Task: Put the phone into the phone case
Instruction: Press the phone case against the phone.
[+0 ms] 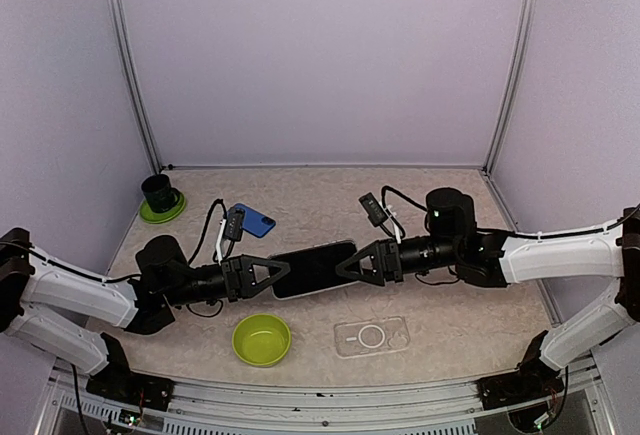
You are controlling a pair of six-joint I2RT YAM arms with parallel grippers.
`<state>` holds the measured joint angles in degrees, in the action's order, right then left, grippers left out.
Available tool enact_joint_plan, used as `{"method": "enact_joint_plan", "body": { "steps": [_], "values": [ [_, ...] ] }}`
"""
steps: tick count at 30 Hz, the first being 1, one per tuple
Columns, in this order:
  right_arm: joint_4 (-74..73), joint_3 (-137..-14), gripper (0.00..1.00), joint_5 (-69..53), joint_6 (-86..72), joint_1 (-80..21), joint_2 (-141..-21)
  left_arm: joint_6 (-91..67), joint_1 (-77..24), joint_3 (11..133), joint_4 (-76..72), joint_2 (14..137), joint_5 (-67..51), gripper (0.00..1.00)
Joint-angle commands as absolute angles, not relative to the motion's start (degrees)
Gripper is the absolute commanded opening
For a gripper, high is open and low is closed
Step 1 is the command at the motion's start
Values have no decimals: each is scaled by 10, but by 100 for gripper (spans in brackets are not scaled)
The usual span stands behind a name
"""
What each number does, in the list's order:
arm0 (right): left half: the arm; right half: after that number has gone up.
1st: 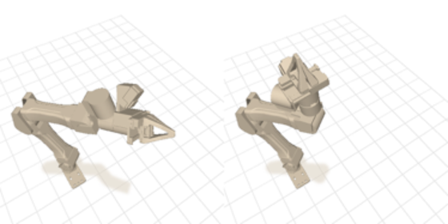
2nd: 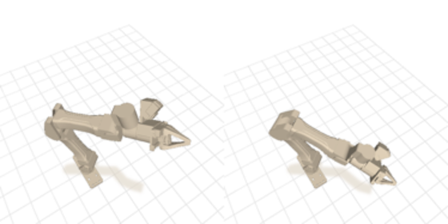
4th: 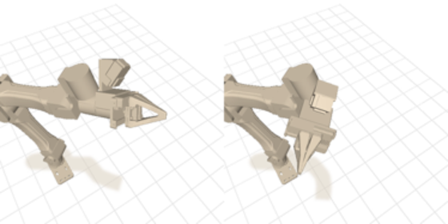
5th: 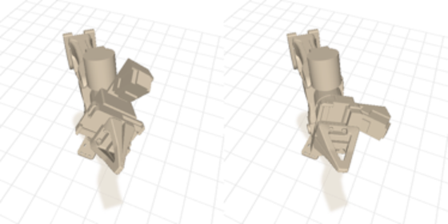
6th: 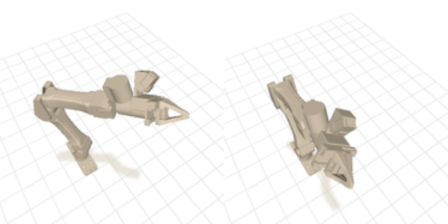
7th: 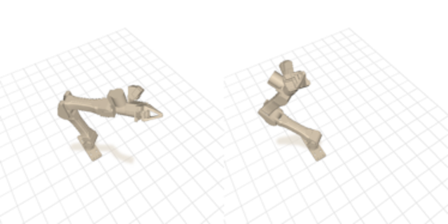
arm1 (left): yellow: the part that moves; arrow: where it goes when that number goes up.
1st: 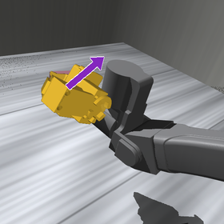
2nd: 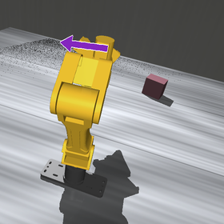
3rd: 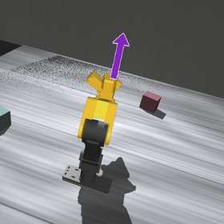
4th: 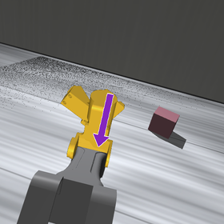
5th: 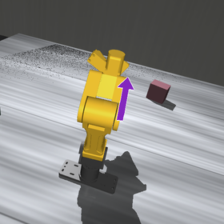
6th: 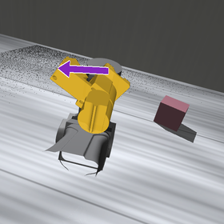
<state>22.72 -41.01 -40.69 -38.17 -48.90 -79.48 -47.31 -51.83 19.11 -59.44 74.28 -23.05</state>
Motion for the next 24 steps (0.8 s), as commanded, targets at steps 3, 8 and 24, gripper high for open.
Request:
{"method": "enact_joint_plan", "body": {
  "steps": [3, 8, 24],
  "values": [
    [187, -432, 65, -355, -363, -493, -801, -471, -521, 193, -633, 742, -226, 0],
    [174, -435, 71, -350, -352, -493, -796, -471, -521, 194, -635, 744, -226, 0],
    [195, -434, 39, -384, -356, -493, -811, -479, -522, 197, -645, 760, -232, 0]
  ]
}}
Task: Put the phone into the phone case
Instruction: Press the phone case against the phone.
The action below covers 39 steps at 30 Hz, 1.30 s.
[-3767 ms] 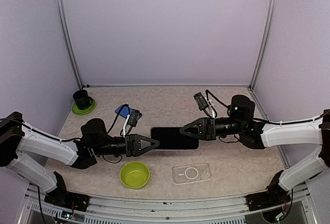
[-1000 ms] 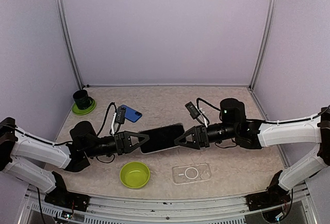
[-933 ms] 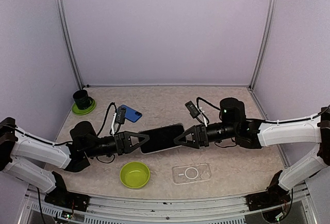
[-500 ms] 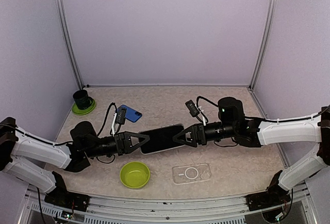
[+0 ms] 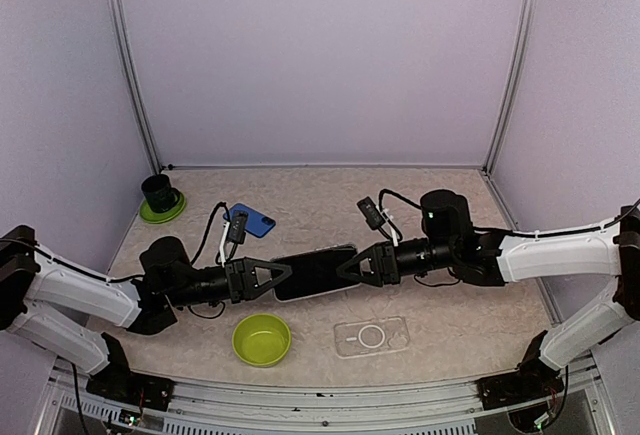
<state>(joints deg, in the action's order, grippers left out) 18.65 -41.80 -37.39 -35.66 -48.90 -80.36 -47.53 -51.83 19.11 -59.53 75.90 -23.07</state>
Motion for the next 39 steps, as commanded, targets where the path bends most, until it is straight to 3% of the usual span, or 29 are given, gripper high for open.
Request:
{"method": "enact_joint_plan", "body": {
  "steps": [1, 7, 10, 39],
  "values": [
    [194, -435, 41, -384, -355, -493, -811, -479, -522, 196, -646, 761, -231, 0],
    [186, -435, 61, -376, -349, -493, -810, -480, -522, 196, -647, 766, -230, 0],
    [185, -431, 66, -375, -346, -493, -808, -480, -522, 196, -648, 768, -230, 0],
    [199, -450, 66, -398, -336, -493, -849, -491, -517, 209, -679, 822, -261, 0]
  ]
}}
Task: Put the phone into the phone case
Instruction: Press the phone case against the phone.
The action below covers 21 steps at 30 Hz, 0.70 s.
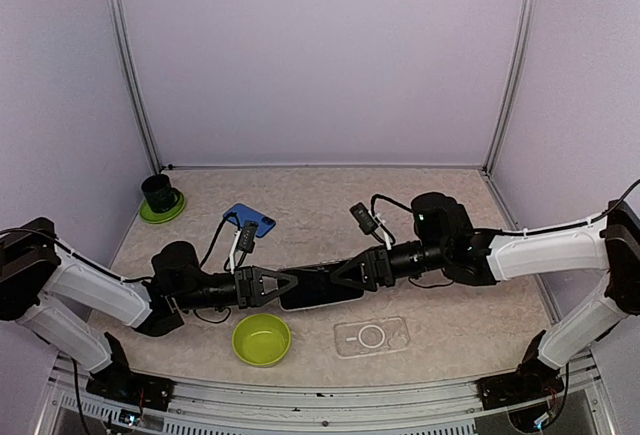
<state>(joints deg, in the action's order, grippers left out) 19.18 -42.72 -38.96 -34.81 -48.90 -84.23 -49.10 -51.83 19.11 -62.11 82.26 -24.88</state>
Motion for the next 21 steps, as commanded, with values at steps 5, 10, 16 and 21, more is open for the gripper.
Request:
{"method": "enact_joint_plan", "body": {
  "steps": [5, 10, 16, 21],
  "values": [
    [193, -461, 66, -400, -333, -492, -855, -491, -512, 209, -678, 821, -265, 0],
    [195, -467, 63, -405, -332, -493, -860, -492, -508, 207, -678, 818, -268, 0],
    [198, -468, 50, -426, -327, -492, -863, -489, -506, 208, -675, 814, -272, 0],
    [195, -470, 23, -466, -315, -492, -866, -477, -499, 215, -660, 807, -286, 0]
  ]
}}
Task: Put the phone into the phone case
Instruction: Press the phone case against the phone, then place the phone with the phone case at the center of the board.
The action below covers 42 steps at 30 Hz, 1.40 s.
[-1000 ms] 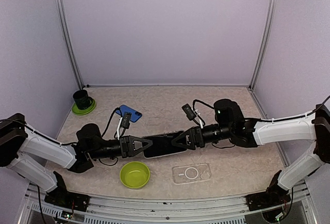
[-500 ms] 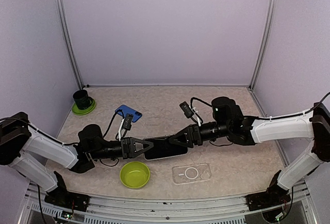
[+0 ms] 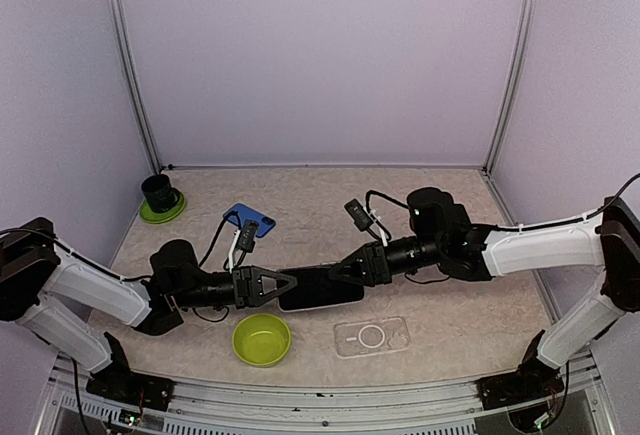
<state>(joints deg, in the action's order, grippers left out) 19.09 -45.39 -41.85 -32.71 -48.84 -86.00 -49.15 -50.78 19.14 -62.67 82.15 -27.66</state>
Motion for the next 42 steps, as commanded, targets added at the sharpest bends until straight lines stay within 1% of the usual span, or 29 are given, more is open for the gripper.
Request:
{"method": "enact_joint_plan", "body": {
  "steps": [1, 3, 4, 5, 9, 10, 12, 15, 16, 18, 20, 21, 23, 25, 28, 29, 34, 38, 40, 42],
  "values": [
    [197, -469, 17, -475, -315, -492, -865, -472, -497, 218, -649, 803, -290, 0],
    [206, -467, 8, -497, -315, -493, -864, -460, -496, 221, -631, 797, -293, 0],
    [209, -466, 2, -508, -314, -492, -864, -456, -495, 223, -624, 794, -294, 0],
    [212, -466, 0, -519, -313, -492, -864, -451, -495, 224, -616, 789, -295, 0],
    [224, -464, 0, -558, -315, -492, -860, -440, -488, 231, -594, 777, -299, 0],
    [227, -465, 0, -567, -317, -492, -858, -438, -487, 232, -589, 773, -300, 5],
    [225, -467, 0, -558, -312, -492, -847, -436, -484, 233, -583, 769, -300, 18],
    [208, -466, 0, -501, -299, -488, -819, -440, -479, 230, -580, 764, -297, 43],
    [203, -465, 0, -477, -300, -484, -809, -443, -477, 227, -580, 761, -293, 48],
    [199, -461, 0, -450, -311, -470, -793, -446, -474, 219, -581, 754, -284, 55],
    [204, -453, 0, -434, -327, -454, -781, -447, -471, 212, -578, 743, -273, 60],
    [204, -449, 0, -422, -335, -447, -776, -446, -470, 209, -574, 740, -267, 64],
    [201, -443, 0, -397, -351, -433, -764, -442, -469, 206, -561, 726, -252, 67],
    [198, -441, 0, -369, -368, -420, -757, -441, -469, 203, -555, 716, -240, 73],
    [193, -442, 0, -319, -403, -405, -748, -442, -469, 196, -554, 703, -227, 75],
    [193, -442, 0, -299, -413, -401, -745, -443, -468, 194, -554, 701, -223, 80],
    [175, -441, 0, -167, -466, -378, -737, -452, -469, 184, -557, 692, -220, 84],
    [171, -439, 0, -102, -511, -349, -748, -454, -469, 178, -546, 676, -212, 87],
    [168, -439, 0, -80, -535, -330, -759, -456, -469, 172, -541, 664, -210, 97],
    [169, -437, 0, -51, -561, -314, -771, -453, -469, 167, -528, 651, -206, 99]
  ]
}}
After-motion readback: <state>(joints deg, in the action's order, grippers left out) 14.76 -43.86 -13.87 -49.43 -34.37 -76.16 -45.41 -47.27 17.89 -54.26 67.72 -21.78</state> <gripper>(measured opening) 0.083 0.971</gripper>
